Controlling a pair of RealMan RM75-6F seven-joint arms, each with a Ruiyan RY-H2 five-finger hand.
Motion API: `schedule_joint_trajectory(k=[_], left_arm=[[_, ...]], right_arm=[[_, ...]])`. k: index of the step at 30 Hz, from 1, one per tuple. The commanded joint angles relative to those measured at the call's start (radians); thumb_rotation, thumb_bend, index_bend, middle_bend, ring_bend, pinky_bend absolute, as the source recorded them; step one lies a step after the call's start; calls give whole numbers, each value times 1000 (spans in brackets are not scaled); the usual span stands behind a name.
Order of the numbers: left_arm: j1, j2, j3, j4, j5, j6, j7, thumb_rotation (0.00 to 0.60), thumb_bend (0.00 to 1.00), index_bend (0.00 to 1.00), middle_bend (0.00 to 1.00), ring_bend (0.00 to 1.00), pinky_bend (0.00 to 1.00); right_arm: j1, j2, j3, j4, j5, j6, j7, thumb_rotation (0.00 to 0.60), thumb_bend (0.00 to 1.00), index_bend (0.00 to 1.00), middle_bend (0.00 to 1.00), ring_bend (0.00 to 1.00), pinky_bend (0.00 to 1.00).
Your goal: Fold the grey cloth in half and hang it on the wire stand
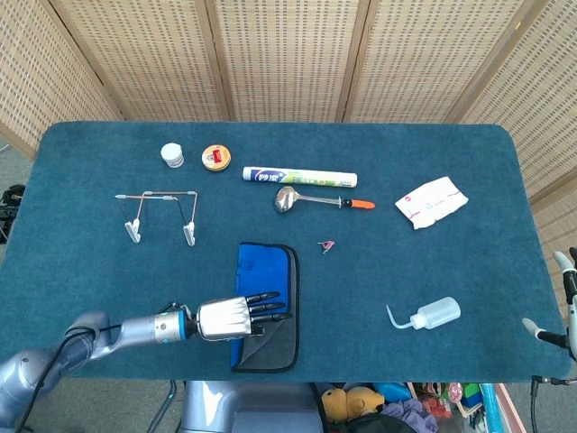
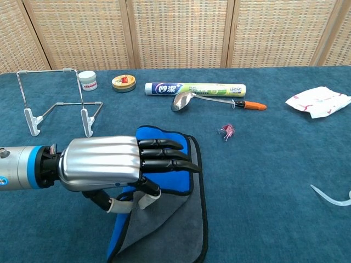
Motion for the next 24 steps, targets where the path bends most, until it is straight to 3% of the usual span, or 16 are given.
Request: schedule_joint_trajectory(k=[1,13,18,20,22,24], left_arm=[[-24,-3,-14,-14,12,2,28,600,405,629,0,0,1],[-112,-53,-41,-71,40,-72,115,600,404,628,0,0,5],[-135,-73,-30,-79,70,-90,170,600,403,578,0,0,5],[-138,-76,-28,-78,77,-88,184,600,399,483,0,0,5],[-140,-80,-26,-75,82,-85,199,600,388,201,0,0,3],[-138,-83,-26,-74,85,-78,211,600,371,22,0,0,1]], right_arm=[[-1,1,-1,-1,-1,1,1,600,0,0,0,0,0],[-3,6,-4,-8,-9,3,5,600,0,0,0,0,0],[-5,10,-4,-8,-6,3,16,600,0,0,0,0,0],[-5,12,-3,-8,-6,2,18,600,0,0,0,0,0],[-5,13,-3,-8,-6,2,21,600,0,0,0,0,0],[-6,14,-4,-8,-5,2,24,600,0,0,0,0,0]])
